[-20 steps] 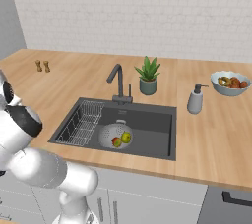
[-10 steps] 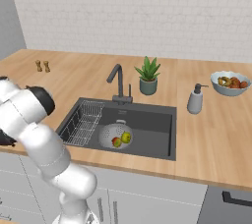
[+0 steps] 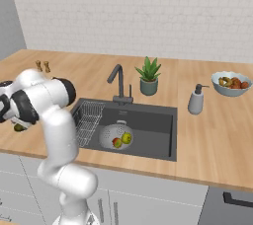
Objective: Put the colander in the sink, put the pear, mango, mango in the colander, and turn on the sink faucet and pour water over the colander.
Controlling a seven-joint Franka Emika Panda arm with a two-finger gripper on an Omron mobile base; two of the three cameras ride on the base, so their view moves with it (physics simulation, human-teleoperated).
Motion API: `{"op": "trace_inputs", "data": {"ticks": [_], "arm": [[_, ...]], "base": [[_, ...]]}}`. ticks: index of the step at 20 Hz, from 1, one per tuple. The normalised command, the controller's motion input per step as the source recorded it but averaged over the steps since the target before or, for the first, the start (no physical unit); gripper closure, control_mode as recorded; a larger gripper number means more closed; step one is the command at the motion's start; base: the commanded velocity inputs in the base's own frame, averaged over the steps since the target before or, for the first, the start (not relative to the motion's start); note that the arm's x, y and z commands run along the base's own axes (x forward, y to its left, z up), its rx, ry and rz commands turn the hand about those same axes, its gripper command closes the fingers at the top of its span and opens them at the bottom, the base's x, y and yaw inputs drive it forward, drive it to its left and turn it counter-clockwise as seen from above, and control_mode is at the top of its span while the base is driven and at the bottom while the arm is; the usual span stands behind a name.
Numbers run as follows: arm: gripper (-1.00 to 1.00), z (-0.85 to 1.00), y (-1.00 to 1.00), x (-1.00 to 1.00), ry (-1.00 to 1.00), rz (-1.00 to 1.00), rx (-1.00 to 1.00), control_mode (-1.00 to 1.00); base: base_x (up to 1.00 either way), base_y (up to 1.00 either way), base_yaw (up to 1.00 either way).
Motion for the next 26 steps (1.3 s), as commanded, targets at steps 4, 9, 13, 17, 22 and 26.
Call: {"op": "trace_inputs", "data": {"ticks": [4, 9, 13, 17, 22, 26], "arm": [[-1.0, -0.14, 0.06, 0.02, 0.06, 0.0, 0.0, -1.0], [-1.0, -0.32, 0.0, 0.08, 0.01, 0.0, 0.0, -1.0], [-1.0, -0.39, 0.0, 0.06, 0.0, 0.0, 0.0, -1.0], [1.0, -0.14, 0.0, 0.01, 0.0, 0.0, 0.0, -1.0], [1.0, 0.0, -0.12, 0.0, 0.0, 0.0, 0.0, -1.0], [1.0, 0.34, -0.74, -0.12, -0.02, 0.0, 0.02, -1.0]], "base": [[0.0, 0.0, 0.0], [0.0, 0.0, 0.0], [0.0, 0.0, 0.0], [0.0, 0.0, 0.0], [0.0, 0.0, 0.0], [0.0, 0.0, 0.0]]}}
